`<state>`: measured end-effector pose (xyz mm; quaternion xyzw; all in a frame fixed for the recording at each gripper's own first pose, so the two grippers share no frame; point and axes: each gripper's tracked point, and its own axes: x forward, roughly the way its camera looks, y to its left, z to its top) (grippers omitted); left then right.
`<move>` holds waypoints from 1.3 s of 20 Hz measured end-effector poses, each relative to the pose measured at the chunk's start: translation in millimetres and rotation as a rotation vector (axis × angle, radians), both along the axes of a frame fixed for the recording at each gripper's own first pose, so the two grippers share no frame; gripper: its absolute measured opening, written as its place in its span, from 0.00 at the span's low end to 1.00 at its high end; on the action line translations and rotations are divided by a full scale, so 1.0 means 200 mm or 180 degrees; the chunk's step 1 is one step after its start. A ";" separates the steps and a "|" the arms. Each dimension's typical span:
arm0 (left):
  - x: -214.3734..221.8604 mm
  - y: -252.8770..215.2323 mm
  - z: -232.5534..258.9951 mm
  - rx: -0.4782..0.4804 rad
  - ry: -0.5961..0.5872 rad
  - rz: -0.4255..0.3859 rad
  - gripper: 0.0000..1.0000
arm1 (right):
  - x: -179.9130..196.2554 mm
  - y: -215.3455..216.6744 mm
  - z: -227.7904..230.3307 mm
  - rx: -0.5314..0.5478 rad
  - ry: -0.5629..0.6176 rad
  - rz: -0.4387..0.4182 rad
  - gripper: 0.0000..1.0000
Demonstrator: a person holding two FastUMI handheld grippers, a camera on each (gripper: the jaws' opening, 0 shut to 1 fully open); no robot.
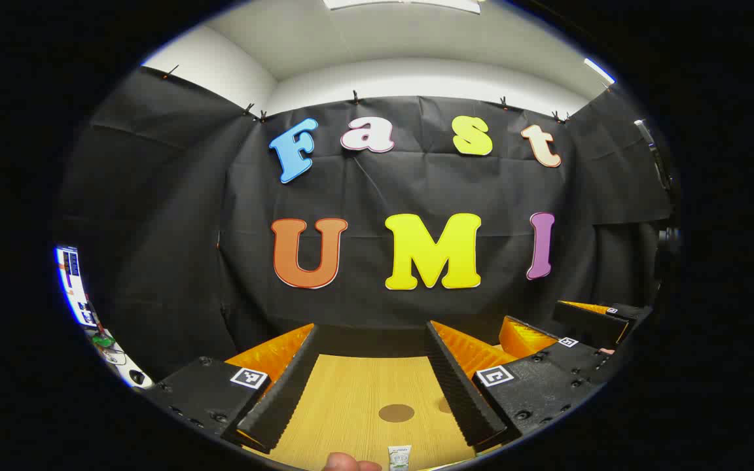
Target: Put the toothbrush and toothpaste on the desktop into the cup, then pick up the cup and place it on the coaster on the desktop.
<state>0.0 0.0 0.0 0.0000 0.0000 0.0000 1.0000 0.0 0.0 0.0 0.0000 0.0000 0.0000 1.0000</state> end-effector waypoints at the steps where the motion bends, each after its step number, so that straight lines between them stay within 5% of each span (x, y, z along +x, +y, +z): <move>1: 0.01 0.00 0.00 0.0010 0.0002 -0.0005 0.99 | 0.00 0.00 0.00 0.0005 0.0009 -0.0004 0.97; 26: 0.12 -0.16 -0.16 0.0008 0.0190 -0.0143 1.00 | 0.07 -0.25 -0.14 0.0041 0.0225 -0.0247 0.95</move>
